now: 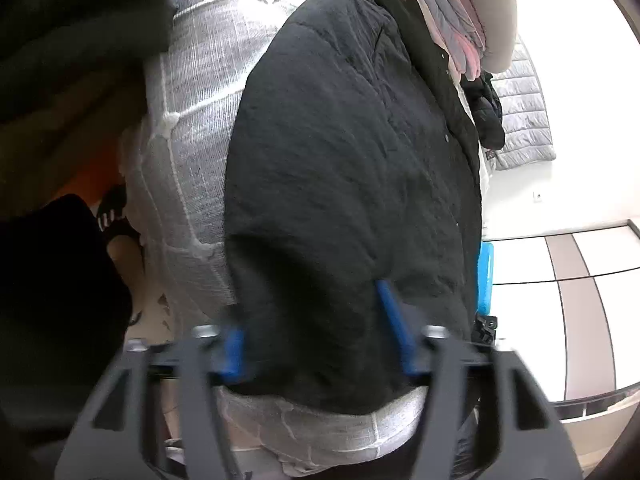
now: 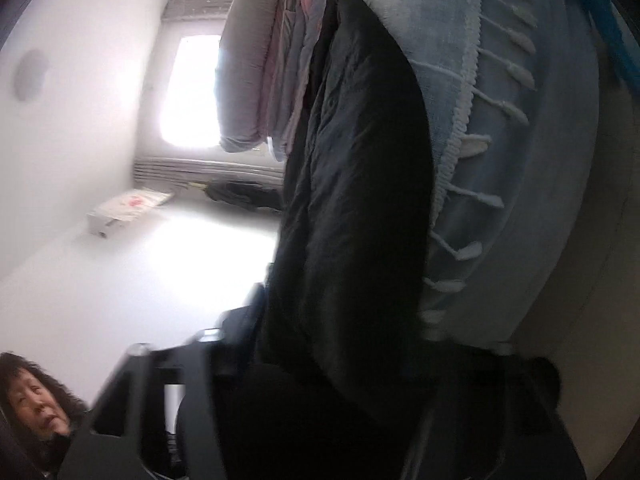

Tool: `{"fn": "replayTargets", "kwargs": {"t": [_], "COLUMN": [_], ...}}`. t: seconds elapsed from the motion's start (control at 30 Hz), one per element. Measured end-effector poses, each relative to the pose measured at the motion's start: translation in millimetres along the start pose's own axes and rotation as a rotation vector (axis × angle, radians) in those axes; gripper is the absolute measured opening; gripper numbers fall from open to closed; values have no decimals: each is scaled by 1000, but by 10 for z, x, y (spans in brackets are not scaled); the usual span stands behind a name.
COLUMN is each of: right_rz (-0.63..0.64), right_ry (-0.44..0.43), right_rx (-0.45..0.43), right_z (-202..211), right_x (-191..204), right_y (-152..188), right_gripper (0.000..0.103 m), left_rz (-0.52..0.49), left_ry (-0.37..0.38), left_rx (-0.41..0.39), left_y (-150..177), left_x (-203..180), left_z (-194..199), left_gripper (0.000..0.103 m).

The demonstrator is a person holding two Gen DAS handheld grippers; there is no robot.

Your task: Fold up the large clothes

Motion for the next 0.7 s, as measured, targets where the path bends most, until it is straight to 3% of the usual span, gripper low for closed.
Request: {"fn": "replayTargets", "kwargs": {"t": [0.07, 0.17, 0.3, 0.4, 0.6, 0.7], "right_rz": [18, 34, 61, 90, 185, 213], "right_ry": [34, 51, 0, -49, -132, -124], "right_rx": [-18, -59, -122, -123, -92, -72], "right_z": [30, -12, -141, -274, -175, 1], "right_x": [121, 348, 839, 1213, 1942, 2036], "right_y": [33, -27, -245, -271, 6, 210], "right_gripper": [15, 11, 10, 9, 9, 9], "left_rz": [-13, -59, -135, -176, -251, -267], "left_ry": [13, 7, 56, 95, 198, 182], "left_rx": [-18, -61, -127, -155, -166, -143], "left_y": [-12, -57, -143, -123, 220, 409], "left_x": [-68, -257, -692, -967, -1303, -1171], "left_z": [81, 240, 623, 901, 1460, 1551], "left_gripper": [19, 13, 12, 12, 11, 14]}}
Point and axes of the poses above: each gripper's, at about its wrist camera, not at the fingertips, and z roughly against the way its jaws point, x to its left, y to its underside, the point moved 10 cm from there along -z, roughly the way its jaws point, and after that the axes turned 12 degrees about -y, right-handed, at the moved point
